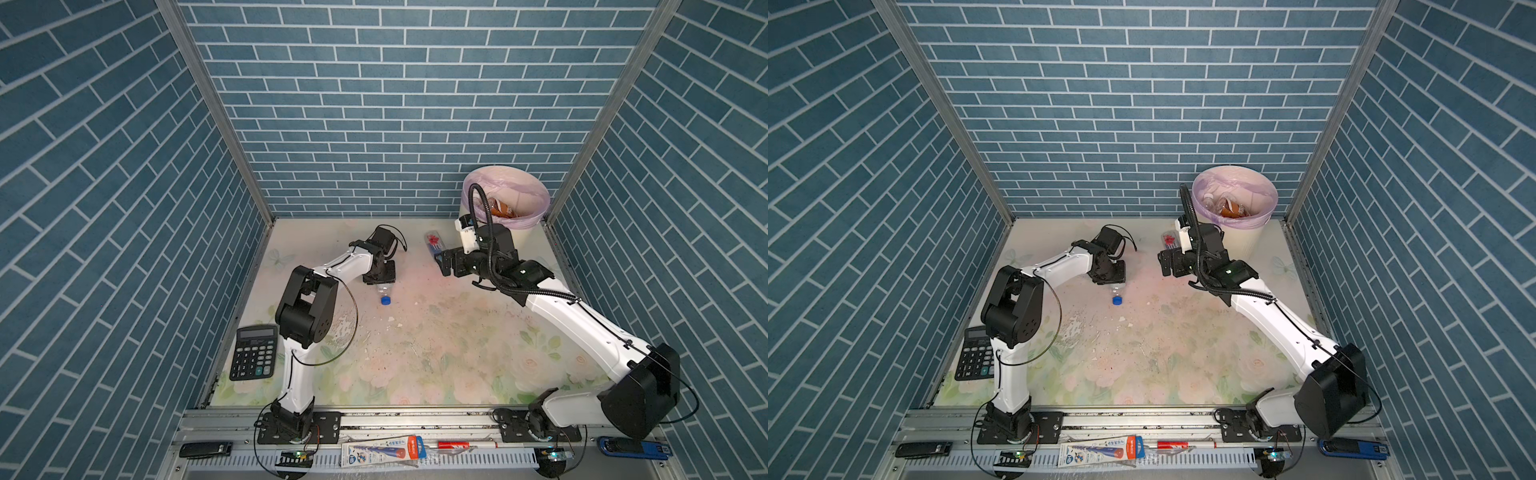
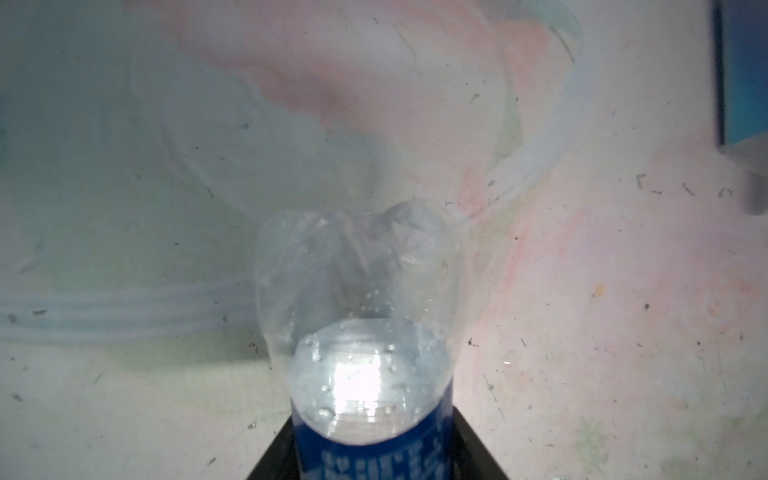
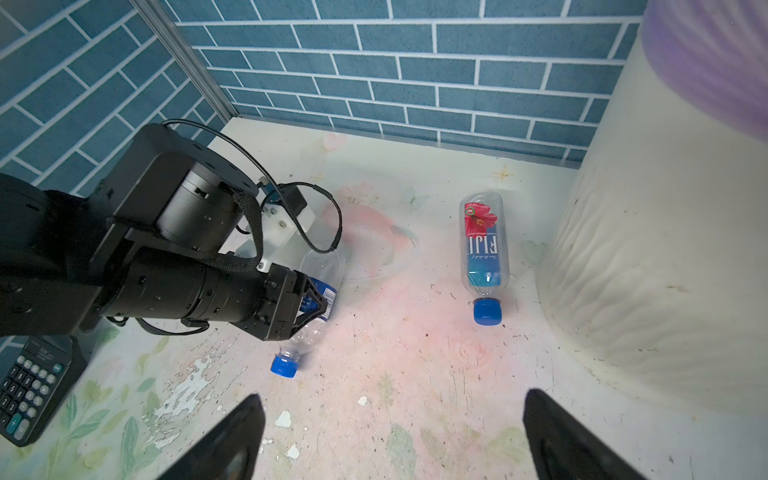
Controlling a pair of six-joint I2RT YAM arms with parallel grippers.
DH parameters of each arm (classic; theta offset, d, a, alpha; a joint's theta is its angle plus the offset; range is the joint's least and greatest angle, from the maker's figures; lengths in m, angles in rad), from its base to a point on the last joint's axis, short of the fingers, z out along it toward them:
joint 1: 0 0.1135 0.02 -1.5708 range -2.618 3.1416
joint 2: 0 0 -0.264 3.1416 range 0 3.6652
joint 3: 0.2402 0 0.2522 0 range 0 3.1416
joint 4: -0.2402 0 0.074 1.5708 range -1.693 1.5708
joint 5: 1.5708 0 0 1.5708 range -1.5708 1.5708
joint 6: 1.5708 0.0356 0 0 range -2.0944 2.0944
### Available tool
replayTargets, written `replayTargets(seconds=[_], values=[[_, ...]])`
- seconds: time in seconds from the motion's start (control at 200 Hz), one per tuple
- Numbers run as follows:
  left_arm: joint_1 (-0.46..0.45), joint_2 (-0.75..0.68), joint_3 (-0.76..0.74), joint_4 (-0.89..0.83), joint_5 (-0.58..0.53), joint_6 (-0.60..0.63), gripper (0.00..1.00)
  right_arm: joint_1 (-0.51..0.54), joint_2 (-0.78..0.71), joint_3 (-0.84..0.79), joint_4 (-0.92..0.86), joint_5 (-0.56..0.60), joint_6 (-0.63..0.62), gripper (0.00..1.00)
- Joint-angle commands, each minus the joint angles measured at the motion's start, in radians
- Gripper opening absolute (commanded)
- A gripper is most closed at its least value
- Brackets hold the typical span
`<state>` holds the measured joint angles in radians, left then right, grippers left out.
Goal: Throw the plastic bottles in the bin
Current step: 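Lift the blue-labelled bottle with the left gripper while the right approaches, then grasp the bottle body with the right gripper beside the left gripper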
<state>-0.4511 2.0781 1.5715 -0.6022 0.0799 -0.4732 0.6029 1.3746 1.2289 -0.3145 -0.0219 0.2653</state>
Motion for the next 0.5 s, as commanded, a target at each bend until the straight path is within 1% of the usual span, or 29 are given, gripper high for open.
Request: replayTargets(seconds=[0.0, 0.09, 0.21, 0.39, 0.495], values=[[0.01, 0.026, 0.027, -0.008, 0.049, 0.021, 0.42, -0.003, -0.006, -0.014, 0.001, 0.008, 0.016, 0.97], [0.009, 0.011, 0.041, 0.016, 0.09, 0.019, 0.42, -0.003, -0.007, -0.024, 0.008, -0.003, 0.037, 0.97], [0.015, -0.013, 0.096, 0.034, 0.157, -0.001, 0.42, -0.003, -0.006, -0.042, 0.014, -0.02, 0.06, 0.97], [0.023, -0.059, 0.185, 0.096, 0.251, -0.072, 0.43, -0.003, -0.014, -0.06, 0.031, -0.046, 0.1, 0.98], [0.025, -0.076, 0.229, 0.161, 0.322, -0.146, 0.43, -0.004, -0.011, -0.069, 0.055, -0.061, 0.135, 0.99]])
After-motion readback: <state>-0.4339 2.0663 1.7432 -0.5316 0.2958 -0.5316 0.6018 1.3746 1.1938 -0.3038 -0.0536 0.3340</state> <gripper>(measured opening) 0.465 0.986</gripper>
